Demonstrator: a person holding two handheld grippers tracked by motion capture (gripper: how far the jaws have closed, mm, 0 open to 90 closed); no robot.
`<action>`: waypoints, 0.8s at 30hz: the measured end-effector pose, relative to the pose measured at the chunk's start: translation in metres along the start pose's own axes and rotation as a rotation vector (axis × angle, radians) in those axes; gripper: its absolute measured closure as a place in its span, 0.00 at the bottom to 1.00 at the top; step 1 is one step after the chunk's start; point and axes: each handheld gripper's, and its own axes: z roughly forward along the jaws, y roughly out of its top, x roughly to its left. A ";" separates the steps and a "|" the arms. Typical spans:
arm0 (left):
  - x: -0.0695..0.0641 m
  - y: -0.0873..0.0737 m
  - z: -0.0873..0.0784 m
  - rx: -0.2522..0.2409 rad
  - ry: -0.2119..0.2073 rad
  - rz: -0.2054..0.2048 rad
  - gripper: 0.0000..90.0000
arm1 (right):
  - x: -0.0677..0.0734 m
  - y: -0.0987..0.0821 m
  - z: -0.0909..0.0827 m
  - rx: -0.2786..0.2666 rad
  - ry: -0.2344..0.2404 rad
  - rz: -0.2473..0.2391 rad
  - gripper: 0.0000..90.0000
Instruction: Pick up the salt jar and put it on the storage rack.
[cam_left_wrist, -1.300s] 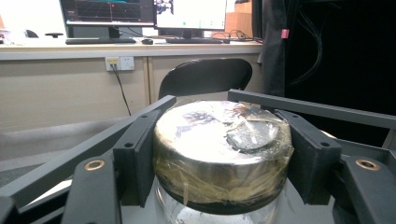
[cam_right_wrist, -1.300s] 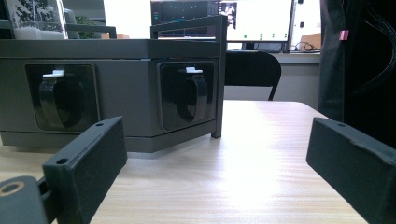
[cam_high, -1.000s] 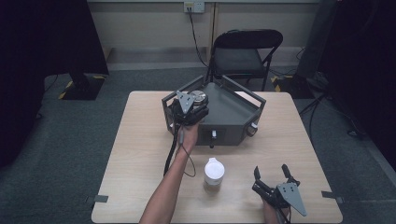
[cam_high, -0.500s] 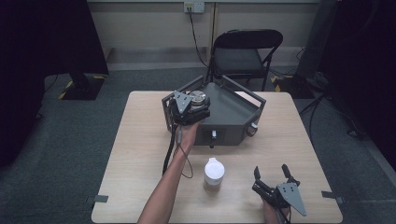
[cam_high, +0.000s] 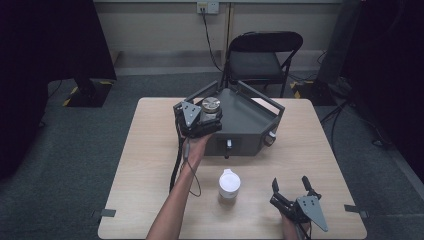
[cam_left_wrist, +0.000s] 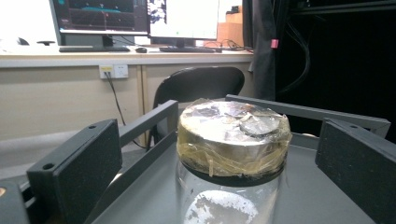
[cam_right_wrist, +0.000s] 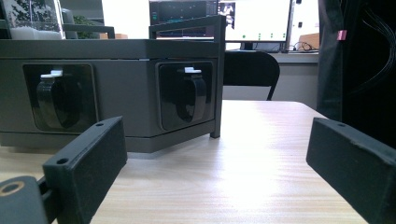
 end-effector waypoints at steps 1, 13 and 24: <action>0.002 0.000 -0.002 -0.008 -0.010 0.002 0.00 | 0.000 0.000 0.000 0.001 -0.001 0.002 0.04; 0.002 -0.006 -0.021 -0.041 -0.018 0.005 0.00 | 0.001 0.000 0.000 0.001 -0.005 0.001 0.04; 0.002 -0.015 -0.049 -0.052 -0.028 -0.064 0.00 | 0.001 0.001 0.000 0.003 -0.005 0.000 0.04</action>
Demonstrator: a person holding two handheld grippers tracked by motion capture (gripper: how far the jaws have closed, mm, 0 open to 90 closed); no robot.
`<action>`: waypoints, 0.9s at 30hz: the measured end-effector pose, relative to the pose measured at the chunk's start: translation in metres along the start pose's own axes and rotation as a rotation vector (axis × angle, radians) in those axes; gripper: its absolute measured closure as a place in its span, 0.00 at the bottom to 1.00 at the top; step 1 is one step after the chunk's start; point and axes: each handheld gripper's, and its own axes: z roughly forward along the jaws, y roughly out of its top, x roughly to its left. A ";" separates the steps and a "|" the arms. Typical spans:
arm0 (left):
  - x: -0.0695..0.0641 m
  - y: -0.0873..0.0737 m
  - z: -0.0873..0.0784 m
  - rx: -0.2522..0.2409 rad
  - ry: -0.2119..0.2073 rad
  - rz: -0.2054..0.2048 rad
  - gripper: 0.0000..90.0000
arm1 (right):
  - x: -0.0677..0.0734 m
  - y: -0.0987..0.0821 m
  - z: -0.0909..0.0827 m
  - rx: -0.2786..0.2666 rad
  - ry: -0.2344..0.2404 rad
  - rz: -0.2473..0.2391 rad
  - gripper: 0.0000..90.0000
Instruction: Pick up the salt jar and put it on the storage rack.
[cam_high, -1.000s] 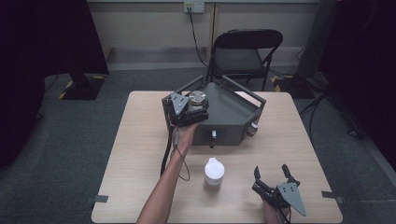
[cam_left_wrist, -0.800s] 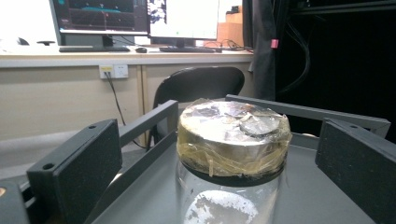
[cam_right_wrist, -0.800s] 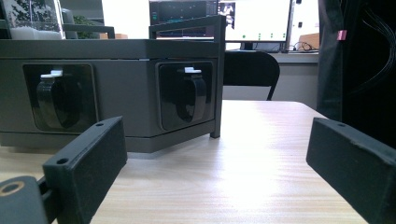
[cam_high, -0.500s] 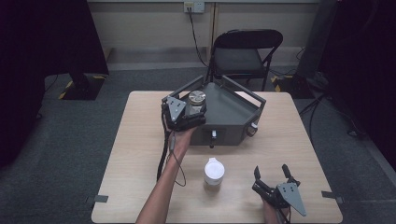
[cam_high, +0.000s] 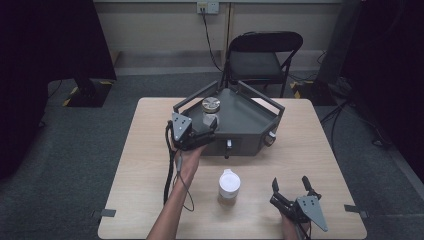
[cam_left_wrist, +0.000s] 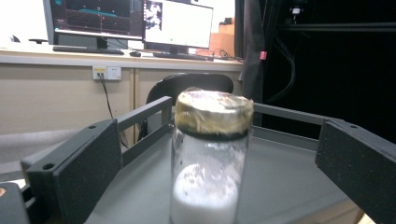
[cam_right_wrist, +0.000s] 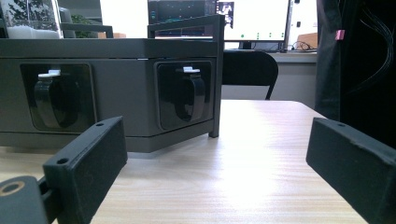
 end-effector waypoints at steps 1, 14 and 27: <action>-0.002 -0.001 -0.003 -0.004 0.003 0.015 0.00 | 0.000 0.000 0.000 0.000 0.000 0.001 0.04; -0.017 -0.035 -0.067 -0.085 0.043 0.016 0.00 | 0.000 0.000 0.000 0.000 -0.001 0.001 0.04; -0.027 -0.056 -0.104 -0.084 0.076 0.043 0.00 | 0.000 0.000 0.000 -0.001 -0.002 0.002 0.04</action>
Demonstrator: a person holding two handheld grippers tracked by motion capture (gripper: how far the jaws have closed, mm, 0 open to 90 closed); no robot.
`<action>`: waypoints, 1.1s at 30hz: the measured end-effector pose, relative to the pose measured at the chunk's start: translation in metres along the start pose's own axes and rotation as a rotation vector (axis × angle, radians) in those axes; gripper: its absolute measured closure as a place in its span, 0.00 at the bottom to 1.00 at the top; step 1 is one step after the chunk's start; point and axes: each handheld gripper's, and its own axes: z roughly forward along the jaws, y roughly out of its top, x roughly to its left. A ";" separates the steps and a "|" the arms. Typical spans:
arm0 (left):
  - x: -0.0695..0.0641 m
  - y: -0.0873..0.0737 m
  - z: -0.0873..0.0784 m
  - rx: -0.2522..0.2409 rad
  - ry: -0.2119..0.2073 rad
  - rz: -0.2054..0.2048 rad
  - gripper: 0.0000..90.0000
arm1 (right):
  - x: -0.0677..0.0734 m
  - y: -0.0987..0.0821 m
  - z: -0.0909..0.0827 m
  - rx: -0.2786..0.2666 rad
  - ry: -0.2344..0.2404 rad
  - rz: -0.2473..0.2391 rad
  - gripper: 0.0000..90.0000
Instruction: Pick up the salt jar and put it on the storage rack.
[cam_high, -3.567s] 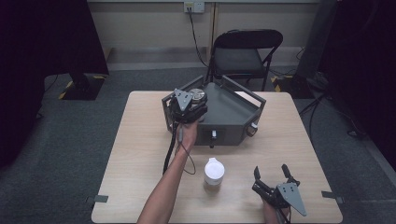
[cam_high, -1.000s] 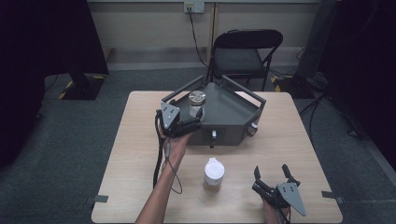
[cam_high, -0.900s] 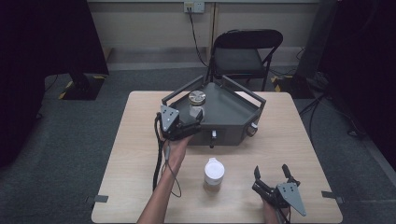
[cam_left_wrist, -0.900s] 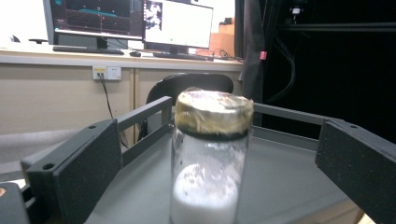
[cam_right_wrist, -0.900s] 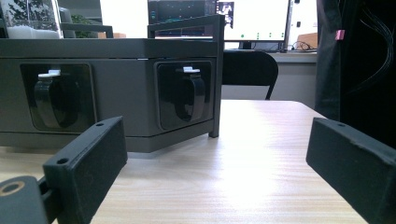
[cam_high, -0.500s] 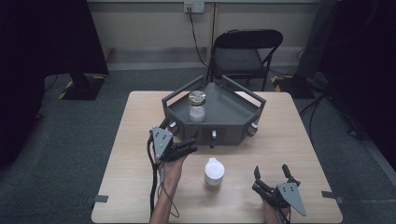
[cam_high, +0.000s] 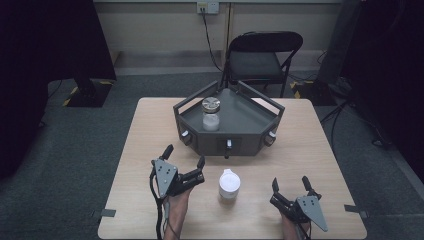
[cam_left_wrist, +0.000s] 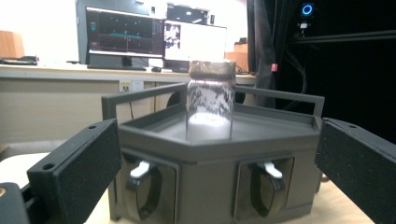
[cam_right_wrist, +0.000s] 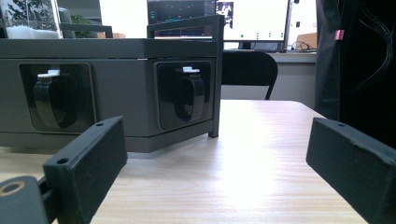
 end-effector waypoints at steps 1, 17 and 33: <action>0.000 -0.002 -0.003 -0.001 0.000 -0.004 0.00 | 0.000 0.000 0.000 0.000 0.000 0.000 0.04; 0.008 -0.041 -0.037 0.060 0.032 -0.056 0.00 | 0.000 0.000 0.000 -0.002 -0.002 0.000 0.04; 0.014 -0.070 -0.044 0.071 0.056 -0.033 0.00 | 0.001 0.000 0.000 -0.001 -0.006 -0.001 0.04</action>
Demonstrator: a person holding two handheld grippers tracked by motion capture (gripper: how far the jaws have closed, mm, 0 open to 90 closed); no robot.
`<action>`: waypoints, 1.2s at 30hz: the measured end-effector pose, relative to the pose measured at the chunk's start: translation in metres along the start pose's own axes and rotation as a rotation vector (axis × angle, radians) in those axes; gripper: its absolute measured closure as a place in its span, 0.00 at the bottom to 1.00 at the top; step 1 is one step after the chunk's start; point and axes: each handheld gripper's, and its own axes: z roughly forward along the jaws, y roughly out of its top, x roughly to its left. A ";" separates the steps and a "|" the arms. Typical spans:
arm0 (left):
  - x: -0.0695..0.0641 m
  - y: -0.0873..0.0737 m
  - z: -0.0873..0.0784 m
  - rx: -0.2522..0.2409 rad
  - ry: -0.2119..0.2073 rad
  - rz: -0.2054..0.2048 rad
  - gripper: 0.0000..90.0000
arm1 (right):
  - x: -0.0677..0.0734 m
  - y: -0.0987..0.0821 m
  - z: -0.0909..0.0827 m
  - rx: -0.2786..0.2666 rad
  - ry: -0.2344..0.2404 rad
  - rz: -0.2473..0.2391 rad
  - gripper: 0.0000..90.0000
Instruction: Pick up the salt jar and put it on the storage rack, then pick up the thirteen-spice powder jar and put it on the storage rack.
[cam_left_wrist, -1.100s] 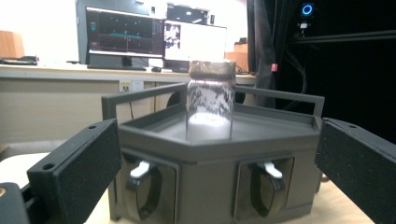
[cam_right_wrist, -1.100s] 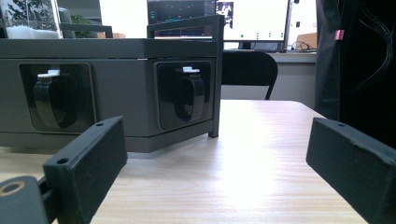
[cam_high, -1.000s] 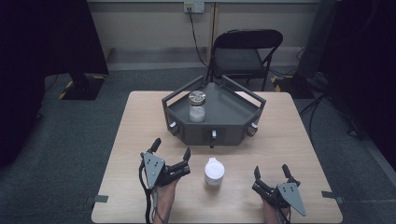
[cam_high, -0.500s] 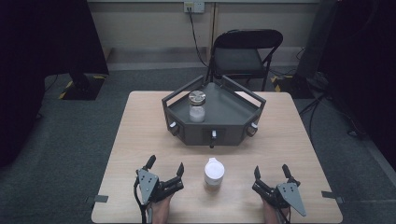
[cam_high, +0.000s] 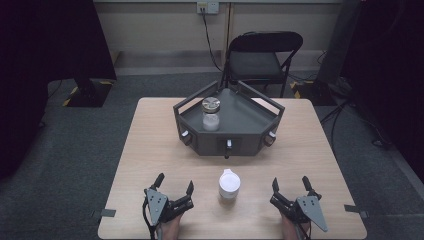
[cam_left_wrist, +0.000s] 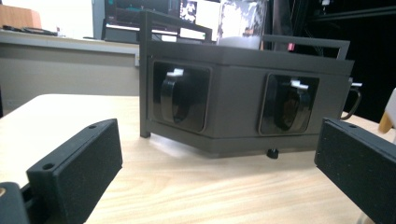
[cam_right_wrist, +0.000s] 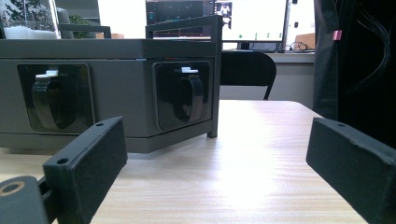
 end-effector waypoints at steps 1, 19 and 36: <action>0.001 -0.001 0.001 0.003 -0.003 0.005 0.00 | 0.000 0.000 0.000 0.000 0.000 0.000 0.04; -0.008 -0.009 0.004 -0.015 0.041 0.101 0.00 | 0.000 0.000 0.000 0.001 -0.002 -0.001 0.04; -0.008 -0.009 0.004 -0.017 0.042 0.098 0.00 | 0.000 0.000 0.000 -0.001 0.001 0.002 0.04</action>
